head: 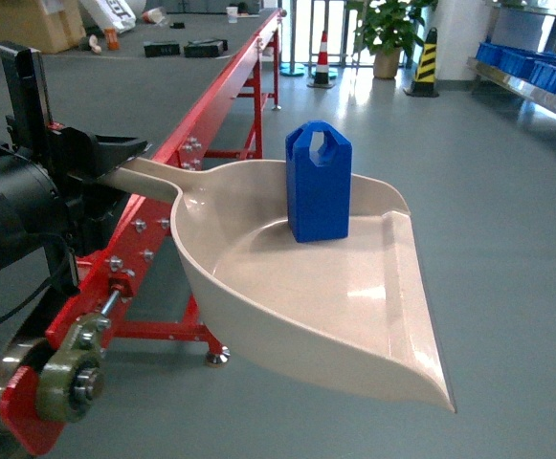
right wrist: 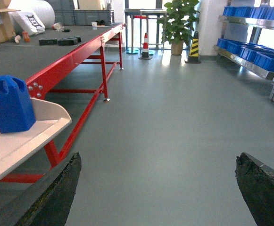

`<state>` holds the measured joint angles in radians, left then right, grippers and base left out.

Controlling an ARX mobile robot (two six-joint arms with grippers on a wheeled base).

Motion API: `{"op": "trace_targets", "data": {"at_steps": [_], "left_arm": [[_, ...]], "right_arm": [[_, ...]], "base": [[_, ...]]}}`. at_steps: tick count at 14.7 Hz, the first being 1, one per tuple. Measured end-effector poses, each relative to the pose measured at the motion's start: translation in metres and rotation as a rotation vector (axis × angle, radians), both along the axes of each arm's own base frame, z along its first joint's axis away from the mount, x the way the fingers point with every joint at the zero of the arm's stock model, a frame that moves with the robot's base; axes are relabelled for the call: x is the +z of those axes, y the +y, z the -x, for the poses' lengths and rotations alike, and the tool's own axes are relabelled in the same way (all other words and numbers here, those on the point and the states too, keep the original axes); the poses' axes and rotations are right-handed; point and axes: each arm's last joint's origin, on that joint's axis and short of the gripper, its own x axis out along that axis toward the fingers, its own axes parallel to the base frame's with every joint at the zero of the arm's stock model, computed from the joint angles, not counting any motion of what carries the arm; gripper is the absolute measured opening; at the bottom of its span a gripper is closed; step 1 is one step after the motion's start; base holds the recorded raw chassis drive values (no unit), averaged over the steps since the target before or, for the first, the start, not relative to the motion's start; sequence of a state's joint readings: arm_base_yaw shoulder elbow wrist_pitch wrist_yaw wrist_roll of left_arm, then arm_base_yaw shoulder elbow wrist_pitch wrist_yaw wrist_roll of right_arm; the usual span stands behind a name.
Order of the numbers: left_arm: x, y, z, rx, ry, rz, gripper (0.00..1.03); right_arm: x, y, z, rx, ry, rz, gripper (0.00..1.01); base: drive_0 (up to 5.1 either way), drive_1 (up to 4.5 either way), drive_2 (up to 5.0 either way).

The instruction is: Place part in tray to right shelf

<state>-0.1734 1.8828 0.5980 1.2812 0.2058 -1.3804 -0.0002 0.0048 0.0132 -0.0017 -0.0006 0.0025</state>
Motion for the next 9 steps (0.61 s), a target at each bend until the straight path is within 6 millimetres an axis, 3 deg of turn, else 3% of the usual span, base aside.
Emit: {"op": "trace_targets", "data": {"at_steps": [5,9], "left_arm": [[-0.0003,-0.0006,0.0001,-0.001,0.002,0.000,0.15],[-0.0003,0.0008,-0.0003,0.009,0.001,0.000,0.15]], "right_arm": [[-0.0002,0.0000,0.0000,0.000,0.002,0.000,0.98],[-0.0004,0.0000,0.0000,0.000,0.004,0.000,0.98]], "base": [[5.0,-2.83,-1.8],[4.5,-4.05,-0.6]]}}
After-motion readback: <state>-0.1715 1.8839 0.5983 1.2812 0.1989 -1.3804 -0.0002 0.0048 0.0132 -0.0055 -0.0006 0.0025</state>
